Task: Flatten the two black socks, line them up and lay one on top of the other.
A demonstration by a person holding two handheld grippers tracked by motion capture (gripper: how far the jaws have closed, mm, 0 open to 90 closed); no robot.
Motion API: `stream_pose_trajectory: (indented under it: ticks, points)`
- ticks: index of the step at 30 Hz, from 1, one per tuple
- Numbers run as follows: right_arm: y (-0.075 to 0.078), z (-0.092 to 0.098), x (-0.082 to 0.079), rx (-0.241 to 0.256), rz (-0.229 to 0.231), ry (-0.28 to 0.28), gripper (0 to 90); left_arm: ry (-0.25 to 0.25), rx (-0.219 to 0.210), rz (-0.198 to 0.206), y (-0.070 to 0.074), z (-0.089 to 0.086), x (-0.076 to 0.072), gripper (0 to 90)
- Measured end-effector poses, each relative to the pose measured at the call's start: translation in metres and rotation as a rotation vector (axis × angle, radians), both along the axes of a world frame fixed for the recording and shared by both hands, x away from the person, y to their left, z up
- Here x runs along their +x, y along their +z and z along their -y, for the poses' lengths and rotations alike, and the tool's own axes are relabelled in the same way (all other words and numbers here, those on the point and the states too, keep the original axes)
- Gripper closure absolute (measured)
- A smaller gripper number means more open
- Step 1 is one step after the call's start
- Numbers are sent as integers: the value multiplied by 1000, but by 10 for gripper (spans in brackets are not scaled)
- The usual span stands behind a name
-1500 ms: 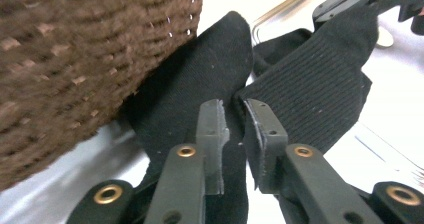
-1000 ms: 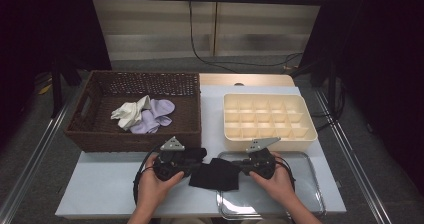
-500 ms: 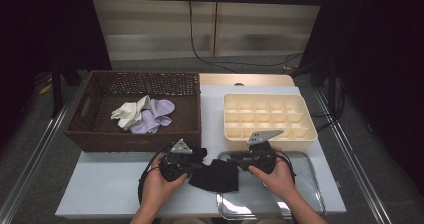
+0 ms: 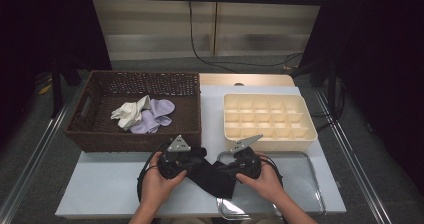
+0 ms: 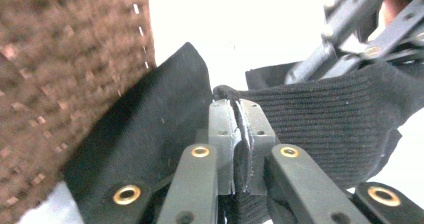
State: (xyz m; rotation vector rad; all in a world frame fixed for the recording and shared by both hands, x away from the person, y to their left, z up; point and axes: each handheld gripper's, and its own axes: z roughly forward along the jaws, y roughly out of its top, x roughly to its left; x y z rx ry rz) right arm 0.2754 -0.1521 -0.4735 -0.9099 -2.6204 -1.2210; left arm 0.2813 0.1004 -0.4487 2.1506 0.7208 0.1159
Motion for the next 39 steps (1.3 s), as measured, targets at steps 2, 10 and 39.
stream_pose_trajectory:
  ticks: [2,10,39]
  points:
    - [2,1,0,-9,35,-12,900,8,-15,20,5,-2,1,855]
    - [26,10,6,16,216,-121,900,36,-76,83,20,-13,1,854]
    - [-4,7,3,-51,112,-125,816,-12,20,-24,-5,-21,-10,854]
